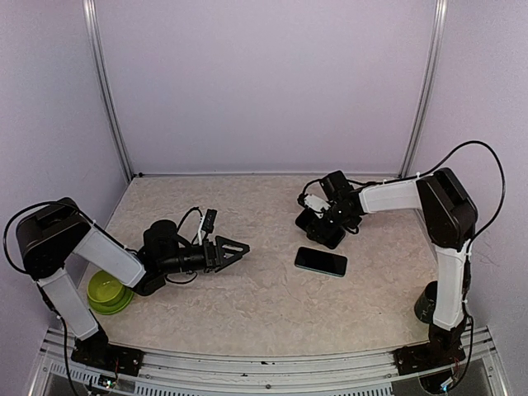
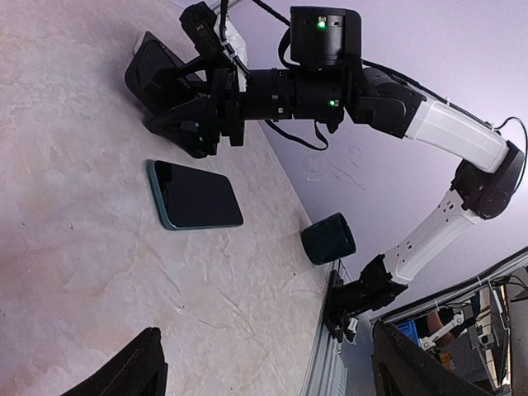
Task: Put the phone into the phone case
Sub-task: Place the phone with the phone case at the center of the board.
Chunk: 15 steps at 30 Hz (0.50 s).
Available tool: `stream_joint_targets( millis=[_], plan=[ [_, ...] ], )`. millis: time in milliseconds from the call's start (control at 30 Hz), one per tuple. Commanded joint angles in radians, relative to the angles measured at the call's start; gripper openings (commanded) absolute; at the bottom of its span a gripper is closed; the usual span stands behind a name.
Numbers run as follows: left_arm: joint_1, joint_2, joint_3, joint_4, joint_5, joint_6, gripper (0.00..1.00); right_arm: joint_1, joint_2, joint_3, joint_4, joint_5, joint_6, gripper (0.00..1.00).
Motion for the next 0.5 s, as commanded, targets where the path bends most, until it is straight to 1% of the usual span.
stream_joint_targets(
  millis=[0,467],
  plan=[
    [0.004,0.001,0.001,0.026,-0.008,0.007,0.83,-0.014,0.045,0.004,-0.055,0.019,-0.03,0.62],
    [0.004,0.009,0.004,0.03,-0.01,0.001,0.84,-0.02,0.021,-0.028,-0.1,0.012,-0.032,0.68]
  ],
)
